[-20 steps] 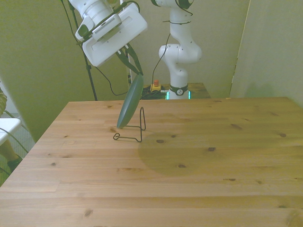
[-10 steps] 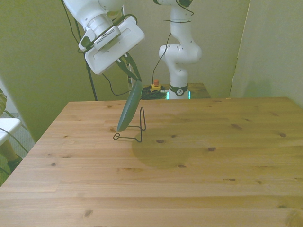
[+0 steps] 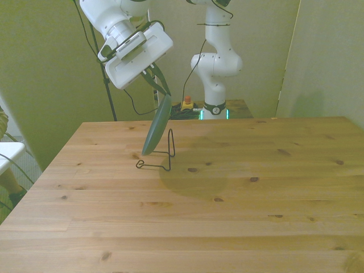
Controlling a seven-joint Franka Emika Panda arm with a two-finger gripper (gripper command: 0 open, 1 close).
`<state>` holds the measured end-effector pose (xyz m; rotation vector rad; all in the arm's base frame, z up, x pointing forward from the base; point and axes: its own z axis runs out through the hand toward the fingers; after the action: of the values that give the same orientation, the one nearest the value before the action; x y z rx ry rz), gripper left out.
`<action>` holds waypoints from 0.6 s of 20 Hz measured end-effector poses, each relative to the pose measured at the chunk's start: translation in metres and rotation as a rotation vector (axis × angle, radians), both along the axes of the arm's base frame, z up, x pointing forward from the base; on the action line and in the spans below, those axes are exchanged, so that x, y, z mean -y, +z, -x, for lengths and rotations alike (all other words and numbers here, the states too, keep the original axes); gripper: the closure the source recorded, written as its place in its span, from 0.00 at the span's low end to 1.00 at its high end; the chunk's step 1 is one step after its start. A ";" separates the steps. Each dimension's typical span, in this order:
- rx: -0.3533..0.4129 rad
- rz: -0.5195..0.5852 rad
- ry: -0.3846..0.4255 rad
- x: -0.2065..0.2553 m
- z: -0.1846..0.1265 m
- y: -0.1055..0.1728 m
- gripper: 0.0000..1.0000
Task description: Load the plate
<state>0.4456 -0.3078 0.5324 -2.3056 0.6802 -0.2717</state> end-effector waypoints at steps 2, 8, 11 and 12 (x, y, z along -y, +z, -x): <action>-0.001 -0.001 0.000 0.000 0.000 -0.001 1.00; -0.009 -0.004 0.002 0.000 -0.002 -0.006 1.00; -0.014 -0.006 0.003 0.000 -0.003 -0.009 1.00; -0.016 -0.008 0.004 0.000 -0.003 -0.012 1.00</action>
<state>0.4483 -0.3079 0.5209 -2.3039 0.6831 -0.2481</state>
